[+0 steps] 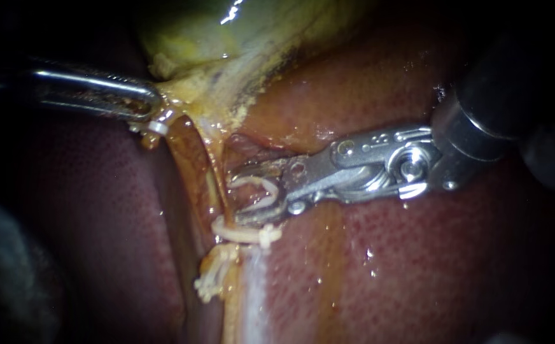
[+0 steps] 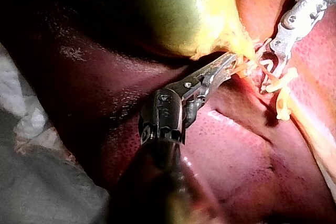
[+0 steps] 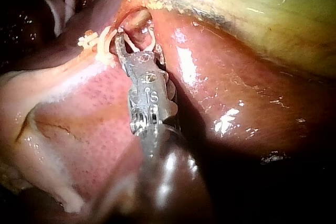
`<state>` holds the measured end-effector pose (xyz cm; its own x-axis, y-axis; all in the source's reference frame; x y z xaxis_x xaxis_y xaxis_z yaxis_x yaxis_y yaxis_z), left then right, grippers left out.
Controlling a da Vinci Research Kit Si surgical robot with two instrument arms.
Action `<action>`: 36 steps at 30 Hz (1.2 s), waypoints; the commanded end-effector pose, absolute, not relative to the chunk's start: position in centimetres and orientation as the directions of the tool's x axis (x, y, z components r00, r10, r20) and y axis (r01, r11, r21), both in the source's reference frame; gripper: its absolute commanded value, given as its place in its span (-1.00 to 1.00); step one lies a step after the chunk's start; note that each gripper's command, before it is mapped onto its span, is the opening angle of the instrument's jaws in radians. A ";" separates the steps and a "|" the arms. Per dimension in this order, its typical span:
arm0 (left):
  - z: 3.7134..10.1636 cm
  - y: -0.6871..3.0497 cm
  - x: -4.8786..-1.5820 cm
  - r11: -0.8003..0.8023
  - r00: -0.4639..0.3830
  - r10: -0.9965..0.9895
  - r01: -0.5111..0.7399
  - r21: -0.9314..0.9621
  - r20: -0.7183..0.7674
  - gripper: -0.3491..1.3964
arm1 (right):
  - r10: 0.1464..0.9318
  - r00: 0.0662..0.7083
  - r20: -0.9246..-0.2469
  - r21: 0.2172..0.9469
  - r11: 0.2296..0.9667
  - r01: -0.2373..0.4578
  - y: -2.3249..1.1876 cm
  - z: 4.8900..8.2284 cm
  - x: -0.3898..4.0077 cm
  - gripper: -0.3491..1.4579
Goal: Clipping second clip right tube
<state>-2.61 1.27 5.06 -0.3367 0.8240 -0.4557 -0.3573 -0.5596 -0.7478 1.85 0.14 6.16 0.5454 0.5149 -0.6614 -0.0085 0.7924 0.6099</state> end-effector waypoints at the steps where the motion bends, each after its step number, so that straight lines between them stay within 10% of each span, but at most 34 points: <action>1: 5.06 1.28 -2.61 -0.560 -0.337 0.824 -0.357 -0.748 -0.456 -1.00 | 0.515 0.545 -0.662 0.610 0.792 -0.008 0.14 6.16 1.84 -0.20; 36: 5.10 1.30 -2.57 -0.560 -0.338 0.823 -0.355 -0.748 -0.456 -1.00 | 0.682 0.395 -0.615 0.765 0.637 0.091 0.30 5.79 1.46 -0.15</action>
<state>-2.57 1.30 5.10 -0.3376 0.8233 -0.4562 -0.3555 -0.5603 -0.7481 1.49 0.29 5.79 0.3946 0.6837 -0.6139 0.0921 0.6353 0.7667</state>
